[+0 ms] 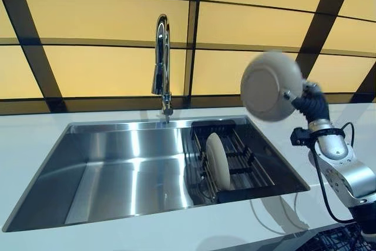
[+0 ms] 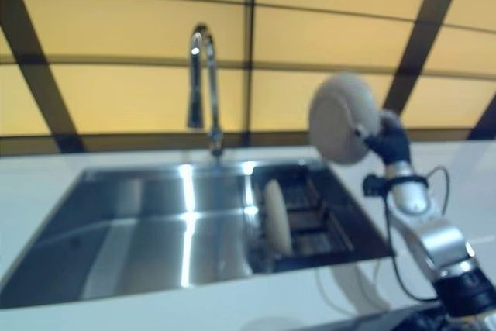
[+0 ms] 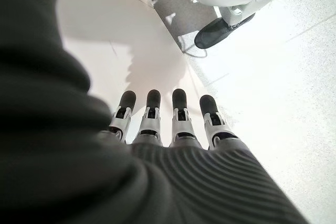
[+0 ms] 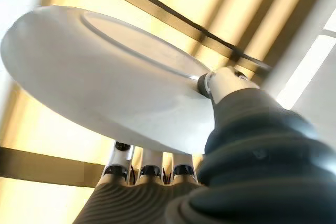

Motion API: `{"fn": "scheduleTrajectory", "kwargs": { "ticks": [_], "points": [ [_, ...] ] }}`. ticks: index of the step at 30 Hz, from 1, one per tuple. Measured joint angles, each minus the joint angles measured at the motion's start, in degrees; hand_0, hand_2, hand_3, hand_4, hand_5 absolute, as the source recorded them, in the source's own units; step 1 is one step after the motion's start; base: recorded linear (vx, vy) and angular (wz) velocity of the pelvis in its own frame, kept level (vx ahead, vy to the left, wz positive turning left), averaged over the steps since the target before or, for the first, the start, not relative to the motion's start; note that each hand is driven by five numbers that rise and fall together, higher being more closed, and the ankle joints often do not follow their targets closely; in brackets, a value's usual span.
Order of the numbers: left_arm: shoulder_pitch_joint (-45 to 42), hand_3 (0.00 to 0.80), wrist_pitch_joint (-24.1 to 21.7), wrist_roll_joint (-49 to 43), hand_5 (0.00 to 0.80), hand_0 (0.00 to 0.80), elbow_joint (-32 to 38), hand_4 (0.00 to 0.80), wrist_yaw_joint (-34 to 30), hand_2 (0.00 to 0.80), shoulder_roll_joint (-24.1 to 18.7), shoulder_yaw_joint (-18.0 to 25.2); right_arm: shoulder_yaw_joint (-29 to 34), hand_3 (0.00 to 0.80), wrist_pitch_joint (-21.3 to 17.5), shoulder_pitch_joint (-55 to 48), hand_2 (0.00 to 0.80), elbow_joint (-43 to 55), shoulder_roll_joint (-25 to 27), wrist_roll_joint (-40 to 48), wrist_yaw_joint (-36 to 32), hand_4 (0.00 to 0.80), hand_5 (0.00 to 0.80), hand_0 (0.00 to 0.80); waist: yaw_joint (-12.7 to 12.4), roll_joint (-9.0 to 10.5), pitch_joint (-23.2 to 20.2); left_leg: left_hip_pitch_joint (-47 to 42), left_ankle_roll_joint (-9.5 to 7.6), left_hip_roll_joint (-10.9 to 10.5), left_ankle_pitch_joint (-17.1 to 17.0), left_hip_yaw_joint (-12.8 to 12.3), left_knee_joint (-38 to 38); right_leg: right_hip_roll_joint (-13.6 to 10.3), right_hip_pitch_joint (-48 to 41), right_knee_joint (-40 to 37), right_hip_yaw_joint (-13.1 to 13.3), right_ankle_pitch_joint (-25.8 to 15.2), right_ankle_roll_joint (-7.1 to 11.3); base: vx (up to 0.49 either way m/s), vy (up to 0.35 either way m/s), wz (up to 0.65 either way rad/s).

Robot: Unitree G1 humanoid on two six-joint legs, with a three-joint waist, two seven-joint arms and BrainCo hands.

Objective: Take plates into dishwasher

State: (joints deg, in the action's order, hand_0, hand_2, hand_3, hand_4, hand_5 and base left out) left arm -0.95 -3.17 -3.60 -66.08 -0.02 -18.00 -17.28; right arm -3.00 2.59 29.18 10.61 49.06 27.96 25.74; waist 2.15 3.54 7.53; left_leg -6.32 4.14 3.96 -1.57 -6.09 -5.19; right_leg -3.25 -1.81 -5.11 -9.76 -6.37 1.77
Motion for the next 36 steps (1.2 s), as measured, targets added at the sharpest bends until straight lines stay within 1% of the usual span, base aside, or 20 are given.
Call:
{"fn": "scheduleTrajectory", "kwargs": {
  "ticks": [2, 3, 7, 10, 15, 17, 19, 22, 24, 27, 28, 29, 30, 32, 33, 34, 35, 36],
  "points": [
    [-0.05, 0.0, 0.01, 0.0, 0.0, 0.0, 0.02, 0.0, -0.01, 0.0, 0.33, -0.07, 0.52, 0.8, -2.64, 0.79, 0.8, 2.13, -1.08, -4.94, 3.56, 0.8, 0.8, 0.8, 0.0, -0.08, -0.03, -0.06, 0.0, -0.01, 0.0, 0.0, 0.0, 0.0, -0.07, 0.04, 0.01, 0.0, 0.0, 0.047, 0.039, 0.0],
    [-0.03, 0.0, 0.01, 0.0, 0.0, 0.0, 0.02, 0.0, 0.0, 0.0, 0.4, -0.07, 0.52, 0.8, -3.02, 0.9, 0.8, 2.54, -1.08, -5.84, 4.22, 0.8, 0.8, 0.8, -0.02, -0.09, -0.04, -0.06, -0.01, -0.02, 0.0, 0.0, 0.0, -0.02, -0.07, 0.04, 0.02, 0.0, 0.0, 0.05, 0.039, 0.0],
    [-0.19, 0.0, 0.09, -0.05, 0.0, 0.0, 0.03, 0.0, 0.0, 0.0, 0.8, -0.33, 0.67, 0.8, -7.43, 1.31, 0.8, 4.02, -1.07, -15.17, 10.0, 0.8, 0.8, 0.8, -0.07, -0.29, -0.2, -0.16, -0.04, -0.12, -0.01, 0.02, 0.0, -0.09, -0.17, 0.14, 0.02, -0.01, 0.0, 0.052, 0.04, 0.0],
    [-0.28, 0.0, 0.15, -0.09, 0.0, 0.0, 0.12, 0.0, -0.01, 0.0, 0.89, -1.18, 1.23, 0.8, -9.21, 1.31, 0.8, 5.06, -1.0, -19.24, 11.97, 0.8, 0.8, 0.8, -0.02, -0.74, -0.52, -0.18, -0.04, -0.14, -0.01, 0.01, 0.0, -0.11, -0.16, 0.17, 0.06, -0.01, 0.0, 0.046, 0.064, 0.0],
    [-0.42, 0.0, 0.17, -0.11, 0.0, 0.0, 0.35, 0.0, -0.05, 0.0, 1.34, -1.25, 3.26, 0.8, -9.86, 1.14, 0.8, 5.07, -0.54, -24.57, 12.83, 0.8, 0.8, 0.8, 0.07, -1.51, -1.13, -0.78, -0.13, -0.33, 0.03, -0.26, -0.01, -0.05, -0.17, 0.22, 0.58, -0.08, 0.1, 0.031, 0.08, -0.04],
    [-0.46, 0.0, 0.17, -0.11, 0.0, 0.0, 0.35, 0.0, -0.07, 0.0, 1.33, -1.25, 3.87, 0.8, -10.01, 0.48, 0.8, 5.07, -0.21, -25.36, 12.83, 0.8, 0.8, 0.8, 0.13, -1.53, -1.18, -0.97, -0.18, -0.38, 0.06, -0.41, -0.01, -0.07, -0.2, 0.25, 0.84, -0.12, 0.14, 0.002, 0.076, -0.08],
    [-0.54, 0.0, 0.16, -0.11, 0.0, 0.0, 0.49, 0.0, -0.07, 0.0, 1.34, -1.24, 5.53, 0.8, -10.22, -1.03, 0.8, 5.06, 0.48, -26.65, 12.92, 0.8, 0.8, 0.8, 0.14, -1.45, -1.23, -1.02, -0.3, -0.48, 0.15, -1.15, -0.02, -0.14, 0.0, 0.28, 1.38, -0.26, 0.35, -0.003, 0.108, -0.13],
    [-0.62, 0.0, 0.18, -0.12, 0.0, 0.0, 0.63, 0.0, -0.1, 0.0, 1.34, -1.24, 8.57, 0.8, -10.33, -5.1, 0.8, 5.07, 2.11, -29.2, 13.68, 0.8, 0.8, 0.8, 0.52, -1.1, -1.38, -1.16, -0.64, -0.96, 0.39, -1.85, 0.02, -0.45, 0.57, 0.74, 2.38, -0.36, 0.52, -0.011, 0.129, -0.15],
    [-0.8, 0.0, 0.18, -0.12, 0.0, 0.0, 0.62, 0.0, -0.14, 0.0, 1.33, -1.23, 10.5, 0.8, -10.31, -7.39, 0.8, 5.01, 3.64, -31.13, 13.89, 0.8, 0.8, 0.8, 1.14, -0.8, -1.32, -1.04, -1.08, -1.45, 0.53, -2.83, 0.04, -0.85, 1.3, 1.09, 3.38, -0.61, 0.91, -0.012, 0.131, -0.22],
    [-0.96, 0.0, 0.29, -0.16, 0.0, 0.0, 0.59, 0.0, -0.18, 0.0, 1.2, -1.23, 14.4, 0.8, -10.22, -12.48, 0.8, 4.58, 6.75, -33.22, 14.61, 0.8, 0.8, 0.8, 2.11, 0.35, -1.03, -0.99, -1.93, -2.66, 0.82, -3.9, 0.08, -1.78, 2.71, 2.55, 5.02, -0.74, 1.74, -0.017, 0.134, -0.27],
    [-0.96, 0.0, 0.53, -0.18, 0.0, 0.0, 0.55, 0.0, -0.26, 0.0, 1.1, -1.24, 15.41, 0.8, -10.21, -13.9, 0.8, 4.41, 7.2, -33.53, 14.96, 0.8, 0.8, 0.8, 3.26, 0.96, -0.84, -1.0, -2.24, -3.13, 0.88, -4.44, 0.08, -2.15, 3.3, 3.06, 5.8, -0.75, 2.23, -0.004, 0.159, -0.27],
    [-0.99, 0.0, 0.64, -0.23, 0.0, 0.0, 0.51, 0.0, -0.35, 0.0, 1.05, -1.24, 16.72, 0.8, -10.2, -15.39, 0.8, 4.33, 7.67, -33.54, 15.01, 0.8, 0.8, 0.8, 3.46, 1.55, -0.68, -0.87, -2.69, -3.64, 0.91, -4.93, 0.06, -2.59, 3.99, 3.45, 6.32, -0.77, 2.72, 0.005, 0.153, -0.31],
    [-0.87, 0.0, 0.63, -0.41, 0.0, 0.0, 0.28, 0.0, -0.41, 0.0, 0.99, -1.23, 18.43, 0.8, -10.18, -17.13, 0.8, 4.3, 8.02, -33.52, 15.21, 0.8, 0.8, 0.8, 4.43, 2.33, -0.28, -0.86, -3.15, -4.37, 0.95, -5.27, 0.12, -3.06, 4.63, 3.79, 7.13, -0.91, 3.34, 0.004, 0.162, -0.34],
    [-1.11, 0.0, 0.84, -1.37, 0.0, 0.0, -0.36, 0.0, -0.75, 0.0, 0.3, -1.27, 20.49, 0.8, -10.12, -19.91, 0.8, 3.89, 7.98, -33.52, 15.46, 0.8, 0.8, 0.8, 5.47, 3.44, 0.07, -0.93, -4.09, -4.8, 1.11, -7.02, 0.09, -4.21, 6.04, 4.39, 7.6, -0.23, 6.55, -0.016, 0.134, -0.4],
    [-1.14, 0.0, 1.12, -1.64, 0.0, 0.0, -0.61, 0.0, -0.98, 0.0, 0.17, -1.35, 21.65, 0.8, -10.14, -21.66, 0.8, 3.89, 8.0, -33.53, 15.5, 0.8, 0.8, 0.8, 6.34, 3.69, 0.17, -0.97, -4.41, -4.85, 1.27, -7.81, 0.11, -4.41, 6.34, 4.46, 7.6, 0.51, 7.84, -0.041, 0.086, -0.35],
    [-1.22, 0.0, 1.3, -2.31, 0.0, 0.0, -1.05, 0.0, -1.11, 0.0, -0.01, -1.46, 23.34, 0.8, -10.16, -24.42, 0.8, 3.91, 7.99, -33.53, 15.49, 0.8, 0.8, 0.8, 6.75, 3.72, 0.21, -0.85, -4.78, -4.76, 1.37, -8.04, 0.09, -4.76, 6.12, 4.32, 7.55, 1.13, 9.32, -0.071, 0.069, -0.26],
    [-1.21, 0.0, 1.37, -2.43, 0.0, 0.0, -2.14, 0.0, -1.19, 0.0, -0.61, -1.77, 25.47, 0.8, -10.16, -28.98, 0.8, 3.8, 8.03, -33.49, 15.4, 0.8, 0.8, 0.8, 8.19, 4.66, 0.09, -0.77, -5.18, -5.01, 1.38, -8.78, 0.08, -4.92, 6.5, 4.75, 7.68, 0.16, 11.19, -0.062, 0.058, -0.16],
    [-1.19, 0.0, 1.4, -2.43, 0.0, 0.0, -2.65, 0.0, -1.32, 0.0, -0.83, -1.77, 26.0, 0.8, -10.24, -30.41, 0.8, 3.75, 8.03, -33.47, 15.31, 0.8, 0.8, 0.8, 8.51, 5.07, -0.08, -0.79, -5.14, -5.23, 1.49, -9.11, 0.11, -4.99, 6.86, 5.25, 7.76, -1.56, 11.96, -0.071, 0.045, -0.26]
  ]
}}
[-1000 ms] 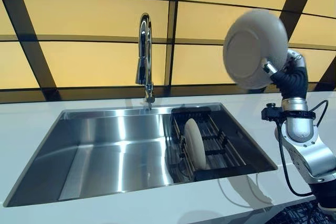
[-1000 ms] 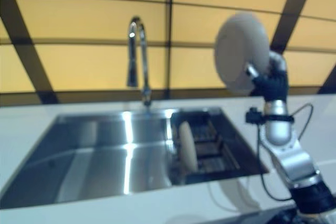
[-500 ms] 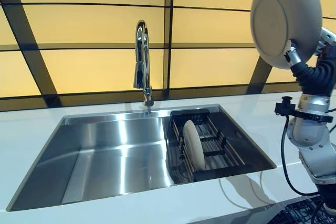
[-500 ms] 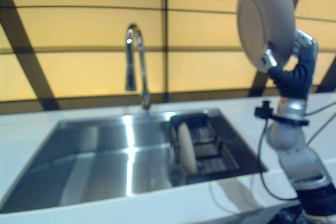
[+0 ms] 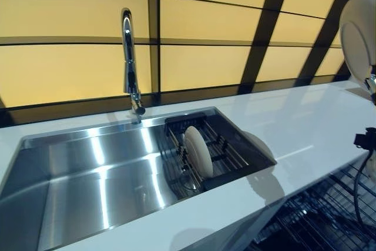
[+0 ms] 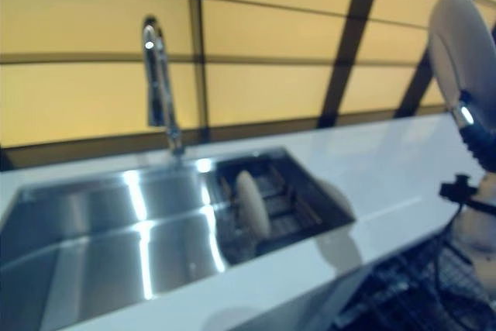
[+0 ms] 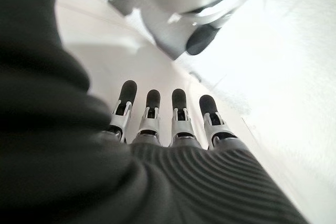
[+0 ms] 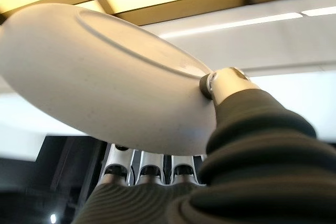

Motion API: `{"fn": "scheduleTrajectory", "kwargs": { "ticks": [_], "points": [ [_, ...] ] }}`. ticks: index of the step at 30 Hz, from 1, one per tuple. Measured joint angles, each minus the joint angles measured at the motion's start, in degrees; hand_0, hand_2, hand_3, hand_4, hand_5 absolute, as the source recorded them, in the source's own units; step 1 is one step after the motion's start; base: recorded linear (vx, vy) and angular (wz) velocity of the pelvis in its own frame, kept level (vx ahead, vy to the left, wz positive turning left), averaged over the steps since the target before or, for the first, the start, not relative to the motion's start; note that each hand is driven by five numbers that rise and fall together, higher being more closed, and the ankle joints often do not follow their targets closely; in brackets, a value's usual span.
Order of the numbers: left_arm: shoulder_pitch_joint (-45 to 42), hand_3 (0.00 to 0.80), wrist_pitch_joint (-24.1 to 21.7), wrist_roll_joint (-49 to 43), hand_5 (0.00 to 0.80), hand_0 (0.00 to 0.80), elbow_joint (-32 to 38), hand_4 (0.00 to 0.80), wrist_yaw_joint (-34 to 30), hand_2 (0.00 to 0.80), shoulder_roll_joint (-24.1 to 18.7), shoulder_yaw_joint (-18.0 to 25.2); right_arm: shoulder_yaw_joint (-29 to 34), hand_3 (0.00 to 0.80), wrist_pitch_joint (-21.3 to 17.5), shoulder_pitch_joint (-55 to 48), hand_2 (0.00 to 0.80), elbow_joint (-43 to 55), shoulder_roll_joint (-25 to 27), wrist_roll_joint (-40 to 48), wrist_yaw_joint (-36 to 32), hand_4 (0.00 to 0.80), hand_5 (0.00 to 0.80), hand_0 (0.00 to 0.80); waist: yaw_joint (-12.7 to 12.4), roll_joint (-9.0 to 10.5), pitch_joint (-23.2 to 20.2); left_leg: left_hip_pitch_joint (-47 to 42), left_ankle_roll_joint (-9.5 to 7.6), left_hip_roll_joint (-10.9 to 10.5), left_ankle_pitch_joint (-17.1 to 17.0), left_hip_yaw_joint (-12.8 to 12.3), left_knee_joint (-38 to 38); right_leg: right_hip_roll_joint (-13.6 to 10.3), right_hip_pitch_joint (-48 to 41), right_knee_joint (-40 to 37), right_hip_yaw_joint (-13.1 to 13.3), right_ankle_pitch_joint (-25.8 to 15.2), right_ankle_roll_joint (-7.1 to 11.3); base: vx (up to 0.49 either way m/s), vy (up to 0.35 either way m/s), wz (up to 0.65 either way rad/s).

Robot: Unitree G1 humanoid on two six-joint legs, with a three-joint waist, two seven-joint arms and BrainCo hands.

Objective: Take plates into dishwasher

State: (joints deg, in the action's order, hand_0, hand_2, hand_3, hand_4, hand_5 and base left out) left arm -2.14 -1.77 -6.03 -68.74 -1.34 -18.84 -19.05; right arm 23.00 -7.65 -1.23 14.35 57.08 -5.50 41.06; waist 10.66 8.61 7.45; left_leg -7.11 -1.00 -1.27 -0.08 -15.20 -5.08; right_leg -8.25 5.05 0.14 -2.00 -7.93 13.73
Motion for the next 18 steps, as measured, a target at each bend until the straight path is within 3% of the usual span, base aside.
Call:
{"fn": "scheduleTrajectory", "kwargs": {
  "ticks": [2, 3, 4, 5, 7, 9, 11, 14, 16, 17, 18],
  "points": [
    [-0.04, 0.0, 0.68, -0.03, 0.0, 0.0, -0.52, 0.0, -0.2, 0.0, -0.01, 0.0, 1.31, 0.8, -0.89, -4.18, 0.8, -1.5, 0.02, 0.33, -1.02, 0.8, 0.8, 0.8, 0.59, -0.72, 0.16, 0.77, 0.28, 1.27, 0.32, -1.97, 0.11, 2.33, 2.15, 0.06, 0.06, -6.4, -1.57, -0.069, 0.013, -0.53],
    [-0.02, 0.0, 0.94, -0.02, 0.0, 0.0, -0.51, 0.0, -0.25, 0.0, 0.02, 0.01, 1.33, 0.8, -0.91, -4.83, 0.8, -2.17, 0.03, 0.84, -1.74, 0.8, 0.8, 0.8, 0.97, -1.28, 0.55, 1.06, 0.08, 2.59, 0.19, -3.07, -0.02, 3.16, 2.75, -1.09, 0.16, -9.66, -0.12, -0.082, -0.004, -0.64],
    [0.0, 0.0, 1.21, -0.03, 0.0, 0.0, -0.9, 0.0, -0.33, 0.0, -0.05, 0.01, 1.58, 0.8, -1.04, -6.04, 0.8, -2.55, 0.02, 1.7, -2.29, 0.8, 0.8, 0.8, 1.46, -1.44, 0.7, 1.36, -0.21, 3.32, 0.0, -4.25, -0.07, 3.63, 2.91, -2.58, 0.19, -12.17, -2.65, -0.086, -0.019, -0.52],
    [0.02, 0.0, 1.3, 0.0, 0.0, 0.0, -1.57, 0.0, -0.34, 0.0, -0.01, 0.07, 2.04, 0.8, -1.32, -6.85, 0.8, -3.09, -0.02, 1.97, -2.8, 0.8, 0.8, 0.8, 1.91, -1.94, 0.95, 1.31, -0.24, 4.04, -0.03, -5.47, -0.15, 3.81, 3.01, -1.71, -1.46, -10.8, -1.82, -0.068, -0.027, -0.45],
    [0.15, 0.0, 1.25, 0.01, 0.0, 0.0, -1.83, 0.0, -0.34, 0.0, 0.41, -0.03, 3.93, 0.8, -1.83, -7.06, 0.8, -3.55, 0.08, 2.56, -3.89, 0.8, 0.8, 0.8, 2.42, -3.78, 1.29, 0.87, 0.02, 6.63, -0.2, -8.28, -0.07, 3.85, 2.95, 2.28, -4.43, -7.4, -2.25, -0.067, -0.058, -0.52],
    [0.14, 0.0, 1.02, 0.05, 0.0, 0.0, -1.82, 0.0, -0.28, 0.0, 0.22, -0.32, 7.0, 0.8, -2.95, -7.04, 0.8, -3.15, 0.64, 2.89, -4.52, 0.8, 0.8, 0.8, 2.05, -4.51, 1.14, 0.73, 1.09, 8.35, -0.73, -10.41, 0.21, 1.25, 0.84, 5.39, -5.41, -4.58, -1.93, -0.092, -0.103, -0.6],
    [0.3, 0.0, 0.98, 0.06, 0.0, 0.0, -1.81, 0.0, -0.31, 0.0, -0.49, -0.73, 7.49, 0.8, -3.48, -6.94, 0.8, -3.14, 0.92, 2.92, -5.08, 0.8, 0.8, 0.8, 1.94, -3.04, 0.17, 0.59, 2.12, 7.74, -0.72, -11.4, 0.22, 0.2, -0.98, 4.27, -4.7, -3.87, -1.77, -0.1, -0.147, -0.49],
    [1.72, 0.0, 0.55, 0.07, 0.0, 0.0, -1.36, 0.0, -0.79, 0.0, -0.11, -0.72, 6.31, 0.8, -3.63, -5.45, 0.8, -3.73, 1.03, 2.96, -7.07, 0.8, 0.8, 0.8, 0.84, -2.96, 0.18, 1.0, 2.83, 7.15, -0.72, -11.41, -0.01, 1.58, -0.75, -0.71, -4.03, -4.91, -2.31, -0.117, -0.191, -0.9],
    [1.53, 0.0, -0.08, 0.07, 0.0, 0.0, -0.96, 0.0, -0.81, 0.0, 0.18, -0.66, 5.28, 0.8, -3.65, -5.86, 0.8, -3.9, 0.61, 2.96, -8.42, 0.8, 0.8, 0.8, 1.11, -3.14, -0.08, 1.29, 3.62, 7.08, -0.57, -10.98, -0.11, 1.71, -1.06, -3.88, -3.36, -5.56, -0.72, -0.093, -0.209, -0.73],
    [1.27, 0.0, -0.33, 0.08, 0.0, 0.0, -0.94, 0.0, -0.74, 0.0, 0.14, -0.39, 5.18, 0.8, -3.65, -6.03, 0.8, -4.67, 0.04, 3.09, -8.71, 0.8, 0.8, 0.8, 1.88, -3.78, -0.52, 1.63, 3.67, 7.73, -1.19, -11.73, -0.19, 1.47, -0.84, -2.95, -4.77, -2.67, -1.03, -0.173, -0.268, -0.22],
    [1.11, 0.0, -0.45, 0.1, 0.0, 0.0, -0.92, 0.0, -0.7, 0.0, 0.04, -0.18, 5.11, 0.8, -3.64, -6.03, 0.8, -5.54, -0.12, 3.48, -9.08, 0.8, 0.8, 0.8, 2.12, -4.32, -1.03, 1.69, 4.37, 8.88, -1.72, -12.44, -0.17, 2.04, -0.51, 0.6, -6.35, 0.27, -3.41, -0.212, -0.395, -0.32]
  ]
}}
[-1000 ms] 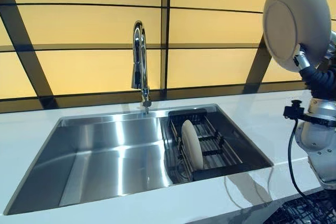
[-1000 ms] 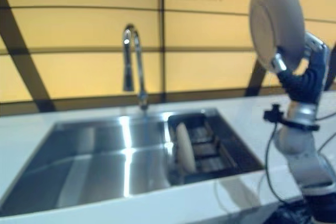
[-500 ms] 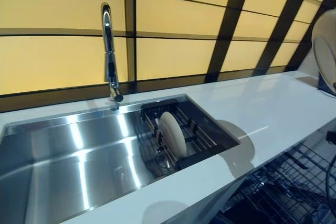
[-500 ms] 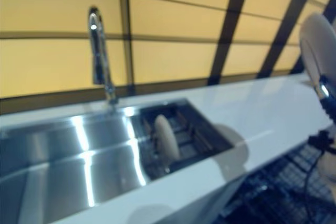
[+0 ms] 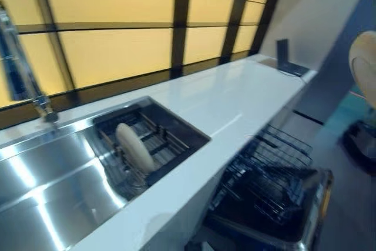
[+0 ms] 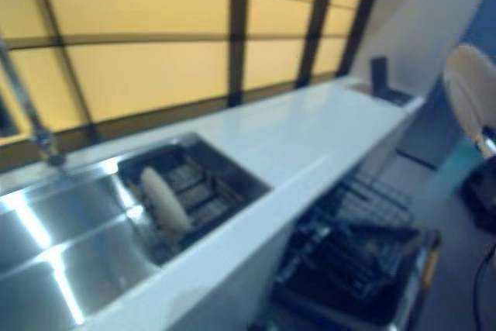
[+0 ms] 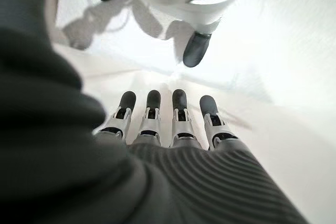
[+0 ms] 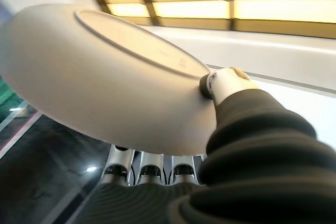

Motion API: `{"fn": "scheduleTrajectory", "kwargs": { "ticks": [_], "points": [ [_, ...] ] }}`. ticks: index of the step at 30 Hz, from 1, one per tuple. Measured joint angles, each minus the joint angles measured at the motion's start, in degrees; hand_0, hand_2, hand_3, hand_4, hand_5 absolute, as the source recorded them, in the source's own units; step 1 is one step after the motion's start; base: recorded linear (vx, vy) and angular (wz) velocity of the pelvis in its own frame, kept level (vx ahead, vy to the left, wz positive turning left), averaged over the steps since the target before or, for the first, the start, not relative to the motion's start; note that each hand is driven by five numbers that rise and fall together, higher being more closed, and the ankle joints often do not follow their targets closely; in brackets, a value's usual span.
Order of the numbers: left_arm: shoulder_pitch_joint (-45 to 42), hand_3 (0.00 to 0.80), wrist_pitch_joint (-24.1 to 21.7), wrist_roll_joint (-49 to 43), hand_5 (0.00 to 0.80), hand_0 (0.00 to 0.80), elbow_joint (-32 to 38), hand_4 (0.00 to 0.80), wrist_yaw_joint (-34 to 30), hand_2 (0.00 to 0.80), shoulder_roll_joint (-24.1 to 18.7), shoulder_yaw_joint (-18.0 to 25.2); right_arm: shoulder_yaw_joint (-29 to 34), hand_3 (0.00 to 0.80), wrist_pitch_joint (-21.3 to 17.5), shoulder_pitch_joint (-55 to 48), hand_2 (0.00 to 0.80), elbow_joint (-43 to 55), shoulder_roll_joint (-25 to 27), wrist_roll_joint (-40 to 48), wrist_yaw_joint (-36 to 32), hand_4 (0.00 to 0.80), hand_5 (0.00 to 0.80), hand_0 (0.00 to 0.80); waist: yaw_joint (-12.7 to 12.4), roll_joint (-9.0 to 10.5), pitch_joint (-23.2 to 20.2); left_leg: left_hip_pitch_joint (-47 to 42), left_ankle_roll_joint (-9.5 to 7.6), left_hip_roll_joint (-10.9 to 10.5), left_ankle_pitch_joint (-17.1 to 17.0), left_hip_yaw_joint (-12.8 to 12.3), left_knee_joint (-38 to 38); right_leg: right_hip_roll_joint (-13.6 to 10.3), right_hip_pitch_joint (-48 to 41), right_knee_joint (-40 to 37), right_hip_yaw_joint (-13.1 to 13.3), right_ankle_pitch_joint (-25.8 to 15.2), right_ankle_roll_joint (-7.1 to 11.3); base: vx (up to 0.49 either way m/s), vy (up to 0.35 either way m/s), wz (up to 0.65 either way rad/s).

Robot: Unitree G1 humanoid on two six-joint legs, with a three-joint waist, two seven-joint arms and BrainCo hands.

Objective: Take plates into dishwasher

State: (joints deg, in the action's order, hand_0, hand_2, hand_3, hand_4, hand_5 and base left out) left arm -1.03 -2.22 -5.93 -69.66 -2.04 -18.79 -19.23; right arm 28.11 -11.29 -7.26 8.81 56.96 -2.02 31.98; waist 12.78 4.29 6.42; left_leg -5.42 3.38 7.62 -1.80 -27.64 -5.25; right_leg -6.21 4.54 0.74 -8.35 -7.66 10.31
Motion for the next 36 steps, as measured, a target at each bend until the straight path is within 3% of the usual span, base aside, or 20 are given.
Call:
{"fn": "scheduleTrajectory", "kwargs": {
  "ticks": [1, 2, 3, 4, 5, 7, 11, 19, 27, 36],
  "points": [
    [0.01, 0.0, -0.43, 0.07, 0.0, 0.0, 0.16, 0.0, 0.26, 0.0, -0.68, 0.21, -0.61, 0.8, 0.0, 0.02, 0.8, -0.17, -0.02, 0.57, -0.34, 0.8, 0.8, 0.8, -0.06, -0.25, -1.38, 0.13, 1.45, 1.12, -0.57, -0.96, 0.12, 0.36, -0.29, 2.51, -1.82, 4.12, -1.48, -0.165, -0.368, -0.33],
    [-0.1, 0.0, -0.48, 0.1, 0.0, 0.0, 0.17, 0.0, 0.4, 0.0, -1.1, 0.23, -1.05, 0.8, -0.02, 0.02, 0.8, -0.08, 0.01, 0.67, -0.35, 0.8, 0.8, 0.8, 0.0, 0.18, -1.97, 0.03, 1.46, 1.17, -0.85, -1.09, 0.24, 0.36, -0.36, 1.68, -1.65, 5.3, -1.79, -0.131, -0.384, -0.42],
    [0.14, 0.0, -0.45, 0.23, 0.0, 0.0, 0.16, 0.0, 1.0, 0.0, -1.39, 0.36, -2.33, 0.8, -0.06, 0.31, 0.8, 0.04, -0.02, 0.95, -0.51, 0.8, 0.8, 0.8, 0.11, 0.01, -2.65, 0.22, 2.2, 1.69, -1.33, -1.56, 0.2, 1.85, -0.63, -0.39, -1.28, 4.03, -5.59, -0.102, -0.374, -0.5],
    [0.37, 0.0, -0.77, 0.44, 0.0, 0.0, 0.43, 0.0, 1.29, 0.0, -1.35, 0.49, -4.18, 0.8, 0.02, 0.58, 0.8, 0.03, 0.08, 1.15, -1.25, 0.8, 0.8, 0.8, -1.06, -0.41, -2.7, 0.2, 2.17, 2.3, -1.36, -0.13, 0.07, 3.5, -1.45, -3.08, -0.22, 2.63, -7.53, -0.105, -0.386, -0.59],
    [0.43, 0.0, -1.01, 0.43, 0.0, 0.0, 0.8, 0.0, 1.41, 0.0, -1.23, 0.52, -5.33, 0.8, 0.25, 0.55, 0.8, 0.0, 0.04, 1.2, -1.73, 0.8, 0.8, 0.8, -1.2, -0.71, -2.81, 0.19, 2.25, 2.71, -1.34, 0.4, 0.06, 4.38, -2.13, -4.77, 0.26, 1.83, -8.26, -0.108, -0.335, -0.44],
    [0.62, 0.0, -1.72, 0.42, 0.0, 0.0, 0.9, 0.0, 1.66, 0.0, -0.4, 0.58, -6.87, 0.8, 0.93, 0.5, 0.8, 0.0, -0.05, 1.28, -2.89, 0.8, 0.8, 0.8, -1.04, -1.69, -3.02, 0.15, 2.37, 3.37, -1.34, 2.24, 0.07, 5.47, -2.87, -5.84, 0.26, 1.5, -8.3, -0.086, -0.202, -0.14],
    [1.48, 0.0, -3.18, 0.39, 0.0, 0.0, 1.05, 0.0, 1.88, 0.0, 2.23, 0.71, -7.25, 0.8, 2.17, 0.58, 0.8, -0.16, -0.08, 1.2, -4.14, 0.8, 0.8, 0.8, -1.03, -3.28, -3.11, 0.15, 2.75, 3.58, -1.37, 3.44, 0.15, 5.89, -3.07, -5.88, 0.2, 1.52, -8.33, -0.085, -0.144, 0.0],
    [1.78, 0.0, -3.61, 0.11, 0.0, 0.0, 1.34, 0.0, 2.06, 0.0, 3.62, 0.26, -9.21, 0.8, 4.31, 1.33, 0.8, -0.15, -1.36, 1.17, -9.78, 0.8, 0.8, 0.8, -1.09, -5.53, -1.39, 0.37, 3.66, 2.19, -1.44, 4.42, 0.48, 4.45, -3.51, -5.83, -0.24, 1.35, -8.16, -0.116, -0.099, 0.08],
    [4.56, 0.0, -3.11, -0.05, 0.0, 0.0, 2.33, 0.0, 1.82, 0.0, 3.59, -1.55, -17.66, 0.8, 7.75, 5.21, 0.8, -0.17, -3.07, 1.21, -17.45, 0.8, 0.8, 0.8, -1.16, -6.45, 2.15, 1.24, 3.62, 1.49, -1.87, 5.45, 0.45, 3.86, -3.17, -5.65, -0.97, 1.27, -8.04, -0.11, -0.01, 0.06],
    [6.37, 0.0, -2.42, -0.04, 0.0, 0.0, 3.24, 0.0, 1.02, 0.0, 3.58, -1.86, -22.5, 0.8, 12.27, 10.13, 0.8, -1.01, -3.33, 1.69, -24.06, 0.8, 0.8, 0.8, -1.3, -6.53, 4.51, 1.36, 3.64, 1.53, -1.87, 5.87, 0.43, 3.82, -3.28, -5.66, -1.65, 1.4, -8.22, -0.02, 0.001, 0.03]
  ]
}}
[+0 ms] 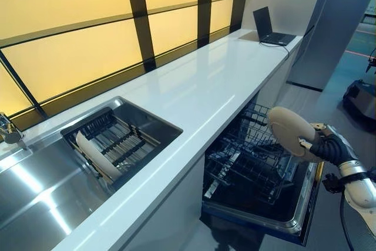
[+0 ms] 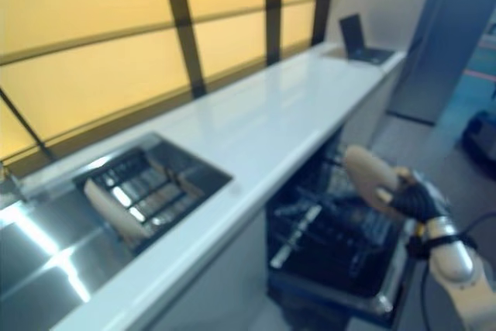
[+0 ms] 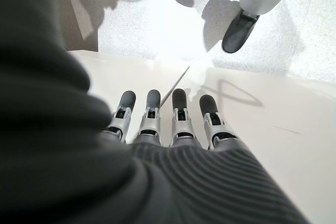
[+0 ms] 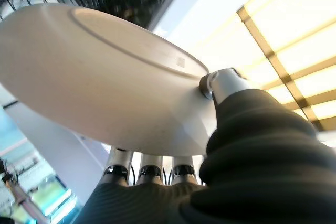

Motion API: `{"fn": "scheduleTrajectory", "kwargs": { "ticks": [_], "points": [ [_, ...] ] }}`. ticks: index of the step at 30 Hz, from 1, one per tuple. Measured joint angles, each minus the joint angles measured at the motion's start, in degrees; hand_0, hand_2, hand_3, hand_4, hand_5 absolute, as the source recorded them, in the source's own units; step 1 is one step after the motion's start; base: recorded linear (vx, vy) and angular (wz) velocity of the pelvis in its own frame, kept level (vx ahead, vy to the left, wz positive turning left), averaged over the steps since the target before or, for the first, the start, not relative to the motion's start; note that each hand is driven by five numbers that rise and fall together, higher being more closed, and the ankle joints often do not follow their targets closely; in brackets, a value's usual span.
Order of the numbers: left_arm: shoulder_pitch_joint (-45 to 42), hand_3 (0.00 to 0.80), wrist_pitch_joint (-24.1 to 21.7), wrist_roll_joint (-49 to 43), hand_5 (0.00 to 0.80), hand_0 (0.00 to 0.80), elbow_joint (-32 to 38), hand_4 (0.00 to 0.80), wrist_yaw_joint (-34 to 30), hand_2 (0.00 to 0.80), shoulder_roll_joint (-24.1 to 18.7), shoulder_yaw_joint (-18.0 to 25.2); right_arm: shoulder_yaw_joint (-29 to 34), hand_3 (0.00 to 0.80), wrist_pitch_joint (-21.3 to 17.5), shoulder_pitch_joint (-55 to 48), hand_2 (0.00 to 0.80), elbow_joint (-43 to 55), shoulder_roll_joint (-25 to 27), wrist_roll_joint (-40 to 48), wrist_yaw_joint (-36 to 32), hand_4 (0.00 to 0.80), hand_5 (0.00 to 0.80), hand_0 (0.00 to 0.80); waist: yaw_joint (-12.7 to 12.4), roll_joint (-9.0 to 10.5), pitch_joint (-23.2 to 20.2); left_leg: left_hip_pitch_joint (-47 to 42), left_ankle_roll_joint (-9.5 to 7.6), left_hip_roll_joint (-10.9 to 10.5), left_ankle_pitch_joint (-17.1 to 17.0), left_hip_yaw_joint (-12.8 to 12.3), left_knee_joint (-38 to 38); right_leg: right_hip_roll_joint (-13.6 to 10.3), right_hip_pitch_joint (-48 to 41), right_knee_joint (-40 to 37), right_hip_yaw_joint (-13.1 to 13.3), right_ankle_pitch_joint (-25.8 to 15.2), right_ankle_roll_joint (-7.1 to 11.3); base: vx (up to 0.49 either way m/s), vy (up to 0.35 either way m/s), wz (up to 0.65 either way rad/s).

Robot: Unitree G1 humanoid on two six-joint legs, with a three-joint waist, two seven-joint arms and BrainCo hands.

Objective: Take plates into dishwasher

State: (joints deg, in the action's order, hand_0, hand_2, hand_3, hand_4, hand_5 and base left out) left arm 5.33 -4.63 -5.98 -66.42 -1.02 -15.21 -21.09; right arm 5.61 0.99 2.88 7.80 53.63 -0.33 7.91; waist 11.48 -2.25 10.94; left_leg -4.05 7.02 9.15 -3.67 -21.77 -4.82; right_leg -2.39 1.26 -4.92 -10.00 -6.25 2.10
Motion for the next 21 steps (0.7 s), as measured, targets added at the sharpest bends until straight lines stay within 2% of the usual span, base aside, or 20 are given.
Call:
{"fn": "scheduleTrajectory", "kwargs": {
  "ticks": [9, 17, 21],
  "points": [
    [0.24, 0.0, 0.32, 0.0, 0.0, 0.0, 0.02, 0.0, -0.6, 0.0, -0.02, -0.13, -2.62, 0.8, 2.77, 1.92, 0.8, -1.63, 0.0, -0.35, -1.29, 0.8, 0.8, 0.8, -0.05, 0.11, 0.59, 0.73, 0.01, -0.01, -0.01, 0.35, 0.02, -0.09, 0.38, -0.01, -0.41, 0.08, -0.04, -0.008, -0.001, 0.01],
    [1.09, 0.0, 0.34, -0.01, 0.0, 0.0, 1.25, 0.0, -0.64, 0.0, 0.0, -0.19, -6.35, 0.8, 2.81, 2.59, 0.8, -2.01, -1.09, -2.58, -1.82, 0.8, 0.8, 0.8, -0.18, -0.18, 1.78, 0.76, 0.02, -0.06, -0.03, 0.92, 0.04, -0.15, 0.34, -0.01, -0.96, 0.14, -0.05, -0.005, 0.001, 0.02],
    [1.29, 0.0, 0.36, -0.03, 0.0, 0.0, 1.76, 0.0, -0.64, 0.0, 0.0, -0.19, -6.93, 0.8, 2.65, 2.59, 0.8, -3.36, -2.02, -4.22, -1.84, 0.8, 0.8, 0.8, -1.23, -0.28, 1.86, 0.72, 0.01, -0.14, -0.05, 1.3, 0.05, -0.25, 0.17, -0.01, -1.31, 0.2, -0.01, 0.002, 0.007, 0.05]
  ]
}}
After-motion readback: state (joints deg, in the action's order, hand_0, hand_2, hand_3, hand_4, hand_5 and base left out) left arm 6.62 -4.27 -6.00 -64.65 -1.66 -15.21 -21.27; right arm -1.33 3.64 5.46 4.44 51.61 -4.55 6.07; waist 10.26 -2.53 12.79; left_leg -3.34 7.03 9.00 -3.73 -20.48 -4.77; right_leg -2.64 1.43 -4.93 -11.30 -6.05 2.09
